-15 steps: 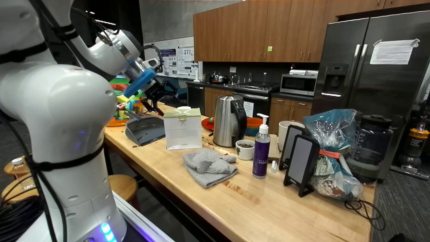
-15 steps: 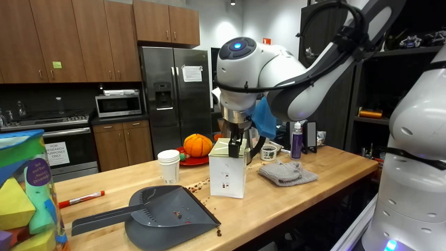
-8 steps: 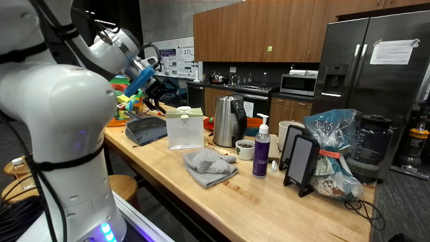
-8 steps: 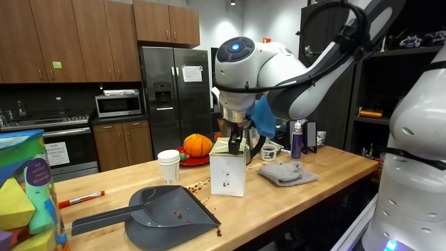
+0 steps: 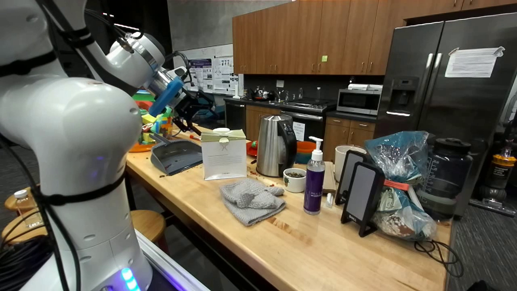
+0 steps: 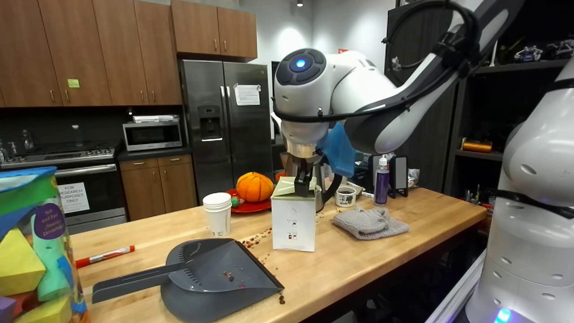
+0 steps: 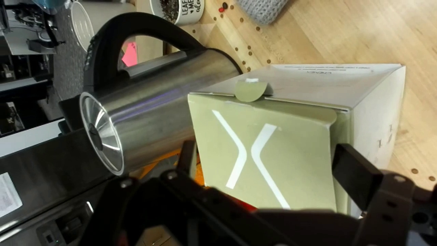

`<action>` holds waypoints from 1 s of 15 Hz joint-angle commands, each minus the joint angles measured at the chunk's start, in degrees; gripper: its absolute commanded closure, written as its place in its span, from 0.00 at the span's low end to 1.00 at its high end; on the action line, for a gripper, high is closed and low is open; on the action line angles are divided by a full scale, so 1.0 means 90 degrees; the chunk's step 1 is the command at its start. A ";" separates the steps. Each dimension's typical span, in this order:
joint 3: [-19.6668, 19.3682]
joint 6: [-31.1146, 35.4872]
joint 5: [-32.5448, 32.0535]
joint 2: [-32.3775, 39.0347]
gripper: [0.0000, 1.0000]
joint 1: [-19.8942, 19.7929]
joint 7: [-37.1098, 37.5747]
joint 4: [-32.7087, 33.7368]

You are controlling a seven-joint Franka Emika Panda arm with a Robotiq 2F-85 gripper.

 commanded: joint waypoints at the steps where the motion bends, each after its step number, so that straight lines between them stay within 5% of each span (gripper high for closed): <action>1: -0.0090 -0.0296 -0.0271 0.0112 0.00 0.0167 0.0228 0.0148; 15: -0.0204 -0.0716 -0.0489 -0.0036 0.00 0.0491 0.0446 0.0254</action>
